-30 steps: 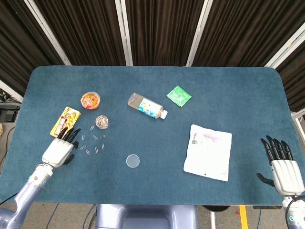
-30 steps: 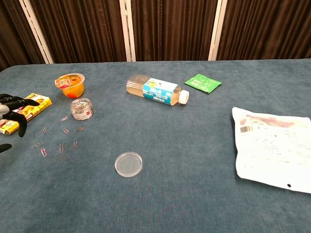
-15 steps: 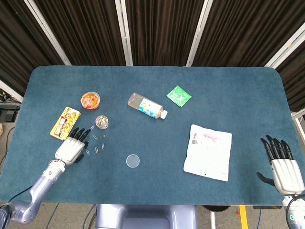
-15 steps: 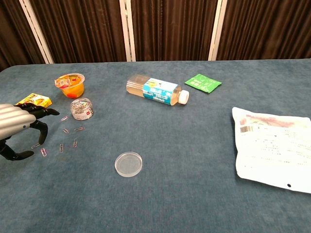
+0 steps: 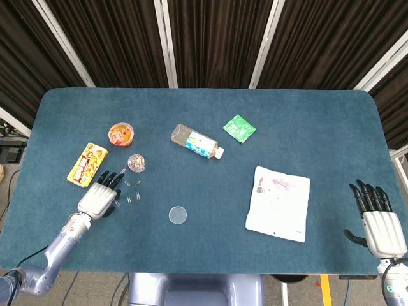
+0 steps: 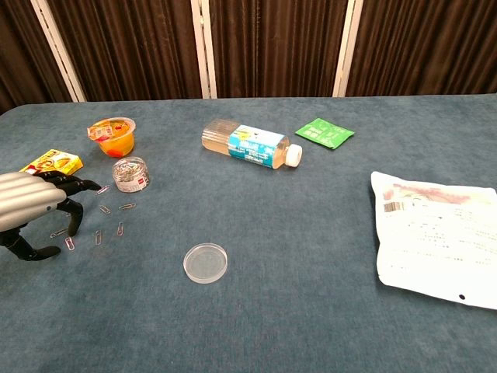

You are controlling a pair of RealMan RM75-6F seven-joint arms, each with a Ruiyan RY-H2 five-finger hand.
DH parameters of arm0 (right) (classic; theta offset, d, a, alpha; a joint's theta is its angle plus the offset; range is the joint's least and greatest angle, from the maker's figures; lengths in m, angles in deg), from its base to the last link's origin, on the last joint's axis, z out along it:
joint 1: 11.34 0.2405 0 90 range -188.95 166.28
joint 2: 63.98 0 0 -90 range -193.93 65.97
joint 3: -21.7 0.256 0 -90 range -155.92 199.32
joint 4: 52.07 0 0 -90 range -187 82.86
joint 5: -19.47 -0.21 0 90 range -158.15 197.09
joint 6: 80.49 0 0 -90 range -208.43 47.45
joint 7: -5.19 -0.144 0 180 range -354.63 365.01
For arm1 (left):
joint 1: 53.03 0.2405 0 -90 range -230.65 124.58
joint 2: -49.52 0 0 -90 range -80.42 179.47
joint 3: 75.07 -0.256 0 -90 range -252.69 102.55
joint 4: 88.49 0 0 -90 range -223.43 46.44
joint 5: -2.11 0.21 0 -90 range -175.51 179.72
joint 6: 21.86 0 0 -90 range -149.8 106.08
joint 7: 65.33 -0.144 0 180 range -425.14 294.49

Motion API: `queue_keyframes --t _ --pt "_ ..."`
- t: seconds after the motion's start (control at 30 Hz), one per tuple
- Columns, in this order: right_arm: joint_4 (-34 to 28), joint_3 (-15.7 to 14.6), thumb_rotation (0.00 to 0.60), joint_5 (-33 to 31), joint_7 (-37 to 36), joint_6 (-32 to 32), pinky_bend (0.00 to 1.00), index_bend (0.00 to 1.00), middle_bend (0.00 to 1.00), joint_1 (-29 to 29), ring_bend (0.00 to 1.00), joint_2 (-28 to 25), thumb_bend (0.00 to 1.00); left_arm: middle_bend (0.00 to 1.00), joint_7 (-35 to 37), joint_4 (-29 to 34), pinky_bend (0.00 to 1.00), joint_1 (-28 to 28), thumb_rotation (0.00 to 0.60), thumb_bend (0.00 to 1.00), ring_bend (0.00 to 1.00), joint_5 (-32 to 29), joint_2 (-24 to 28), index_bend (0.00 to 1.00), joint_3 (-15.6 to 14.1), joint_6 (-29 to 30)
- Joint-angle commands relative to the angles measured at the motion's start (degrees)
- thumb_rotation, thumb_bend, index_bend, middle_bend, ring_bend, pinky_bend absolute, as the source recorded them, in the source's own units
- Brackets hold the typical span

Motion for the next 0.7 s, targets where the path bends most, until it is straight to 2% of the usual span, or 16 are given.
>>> queue_keyframes --t 0.03,0.23,0.7 --pt "-0.1 0.0 0.600 -0.1 0.1 0.0 0.00 0.00 0.00 0.0 0.00 0.0 0.00 0.00 0.1 -0.3 0.00 -0.3 0.600 0.33 0.00 0.0 -0.3 0.42 -0.1 -0.1" --pt "0.1 0.3 0.600 -0.6 0.2 -0.2 0.00 0.00 0.00 0.1 0.00 0.1 0.00 0.00 0.2 -0.5 0.00 -1.0 0.600 0.33 0.00 0.0 -0.8 0.42 -0.4 -0.3" --pt "0.3 0.5 0.600 -0.9 -0.2 -0.1 0.00 0.00 0.00 0.1 0.00 0.1 0.00 0.00 -1.3 -0.7 0.00 -1.7 0.600 0.34 0.00 -1.6 -1.2 0.49 -1.1 -1.4"
